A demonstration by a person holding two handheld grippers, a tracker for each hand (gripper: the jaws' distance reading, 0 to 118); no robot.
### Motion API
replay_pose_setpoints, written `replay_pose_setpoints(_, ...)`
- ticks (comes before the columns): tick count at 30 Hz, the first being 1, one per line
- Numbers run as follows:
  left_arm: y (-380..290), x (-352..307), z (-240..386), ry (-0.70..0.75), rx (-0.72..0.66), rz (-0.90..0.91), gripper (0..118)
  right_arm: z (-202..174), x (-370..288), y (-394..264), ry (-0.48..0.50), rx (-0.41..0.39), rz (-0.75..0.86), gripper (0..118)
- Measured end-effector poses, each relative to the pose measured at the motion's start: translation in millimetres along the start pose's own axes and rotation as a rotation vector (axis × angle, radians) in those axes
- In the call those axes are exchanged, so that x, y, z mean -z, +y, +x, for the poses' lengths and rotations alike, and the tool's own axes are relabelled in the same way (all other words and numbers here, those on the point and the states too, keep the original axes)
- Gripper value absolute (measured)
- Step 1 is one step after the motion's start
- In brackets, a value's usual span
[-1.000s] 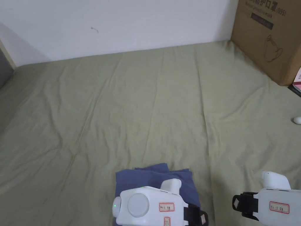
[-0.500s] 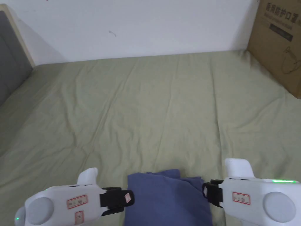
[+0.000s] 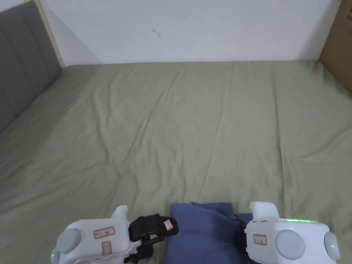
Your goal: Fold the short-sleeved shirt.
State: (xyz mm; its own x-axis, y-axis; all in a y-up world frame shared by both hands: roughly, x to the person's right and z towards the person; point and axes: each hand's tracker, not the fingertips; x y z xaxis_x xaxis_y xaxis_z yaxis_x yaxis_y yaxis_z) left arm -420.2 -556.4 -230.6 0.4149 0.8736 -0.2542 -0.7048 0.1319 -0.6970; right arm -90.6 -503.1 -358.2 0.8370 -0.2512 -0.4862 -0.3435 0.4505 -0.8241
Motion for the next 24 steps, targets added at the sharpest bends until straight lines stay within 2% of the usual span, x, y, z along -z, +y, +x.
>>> replay_pose_setpoints(2, 2, 12, 0, -0.073, -0.004, 0.006, 118, -1, 0, 1, -0.002, 0.011, -0.003, 0)
replay_pose_setpoints(7, -11, 38, 21, -0.090, 0.027, -0.095, 116, 5, 2, 3, 0.021, 0.060, -0.010, 0)
replay_pose_setpoints(8, -10, 41, 22, -0.067, 0.029, -0.106, 99, 6, 1, 3, 0.025, 0.066, -0.010, 0)
replay_pose_setpoints(9, -12, 46, 23, -0.012, 0.050, -0.125, 64, 5, 0, 3, 0.025, 0.071, -0.011, 0)
replay_pose_setpoints(10, -12, 48, 25, 0.199, 0.122, -0.098, 28, 4, -1, 3, 0.021, 0.071, -0.011, 0)
replay_pose_setpoints(11, 2, 49, 5, 0.091, 0.083, -0.134, 25, 2, -4, 4, 0.043, 0.075, -0.012, 0)
replay_pose_setpoints(12, 6, 46, 2, 0.001, 0.027, -0.118, 25, -3, -8, 5, 0.007, 0.064, -0.013, 0)
replay_pose_setpoints(13, 8, 40, 5, -0.001, -0.009, -0.122, 25, -8, -13, 7, -0.021, 0.008, -0.008, 0)
replay_pose_setpoints(14, 9, 38, 13, 0.024, 0.043, -0.125, 25, -12, -20, 9, -0.023, -0.033, 0.003, 0)
replay_pose_setpoints(15, 10, 28, 19, 0.097, 0.149, -0.117, 25, -15, -26, 11, -0.027, -0.047, 0.019, 0)
replay_pose_setpoints(17, 17, 2, 29, 0.157, 0.222, -0.106, 25, -16, -38, 16, -0.008, -0.027, 0.053, 0)
replay_pose_setpoints(20, 41, -37, 23, 0.279, 0.263, -0.064, 25, -15, -46, 22, -0.008, 0.002, 0.089, 0)
replay_pose_setpoints(21, 30, -14, 17, 0.345, 0.282, -0.039, 25, -14, -48, 24, -0.010, 0.001, 0.096, 0)
replay_pose_setpoints(23, 35, -21, 13, 0.502, 0.336, 0.007, 25, -12, -46, 25, -0.021, 0.002, 0.095, 0)
replay_pose_setpoints(24, 52, -61, 22, 0.563, 0.343, 0.022, 25, -11, -44, 26, -0.026, 0.005, 0.090, 0)
